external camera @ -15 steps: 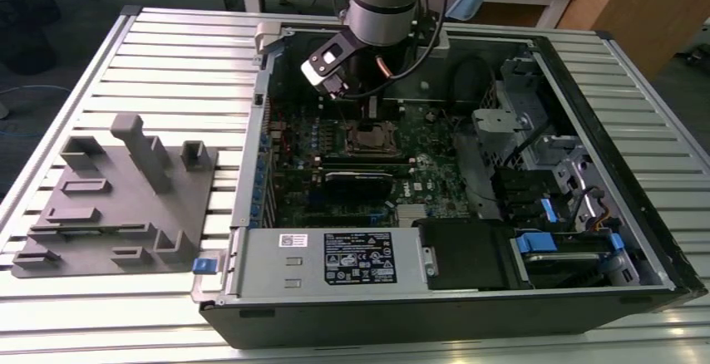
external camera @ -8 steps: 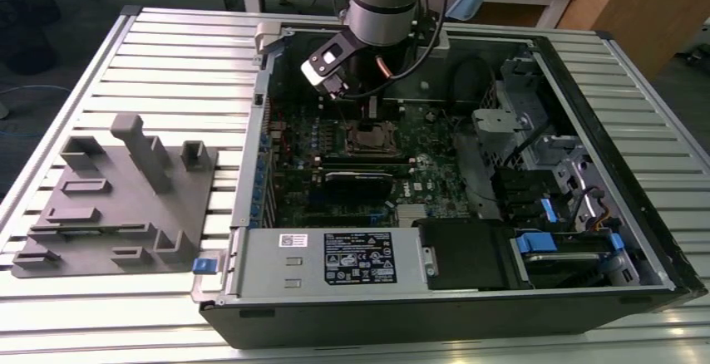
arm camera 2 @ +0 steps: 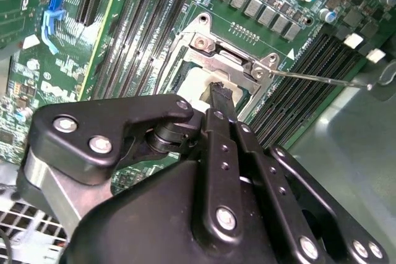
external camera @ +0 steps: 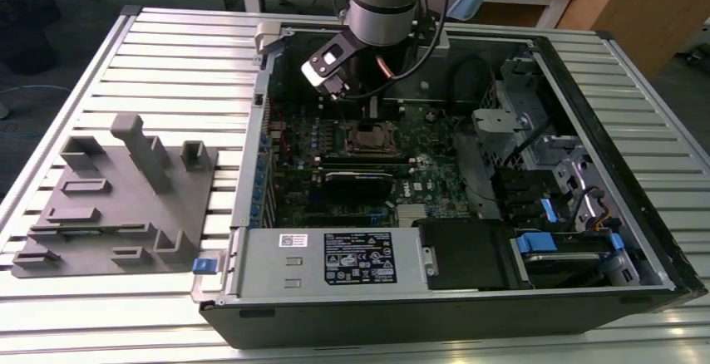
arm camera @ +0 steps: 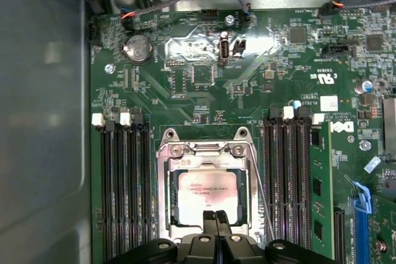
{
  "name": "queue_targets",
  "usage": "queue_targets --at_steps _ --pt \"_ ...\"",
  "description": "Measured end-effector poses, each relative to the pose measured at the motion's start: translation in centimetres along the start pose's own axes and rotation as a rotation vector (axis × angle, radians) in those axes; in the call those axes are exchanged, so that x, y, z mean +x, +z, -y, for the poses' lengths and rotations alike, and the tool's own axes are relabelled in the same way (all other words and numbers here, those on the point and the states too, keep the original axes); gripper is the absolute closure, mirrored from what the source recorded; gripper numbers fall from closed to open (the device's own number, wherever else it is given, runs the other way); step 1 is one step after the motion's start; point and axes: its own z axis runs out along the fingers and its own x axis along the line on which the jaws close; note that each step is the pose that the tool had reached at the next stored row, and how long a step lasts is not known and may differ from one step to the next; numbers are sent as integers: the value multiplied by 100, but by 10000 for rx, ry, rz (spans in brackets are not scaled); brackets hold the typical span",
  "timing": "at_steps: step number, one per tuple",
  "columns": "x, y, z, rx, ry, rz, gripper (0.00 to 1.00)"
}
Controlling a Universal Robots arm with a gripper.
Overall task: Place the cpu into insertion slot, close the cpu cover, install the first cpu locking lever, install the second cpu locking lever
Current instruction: 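Close the cpu cover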
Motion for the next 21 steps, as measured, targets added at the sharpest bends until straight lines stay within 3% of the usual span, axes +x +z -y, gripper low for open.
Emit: queue_targets --at_steps 21 --pt "0 0 0 43 -3697 -69 89"
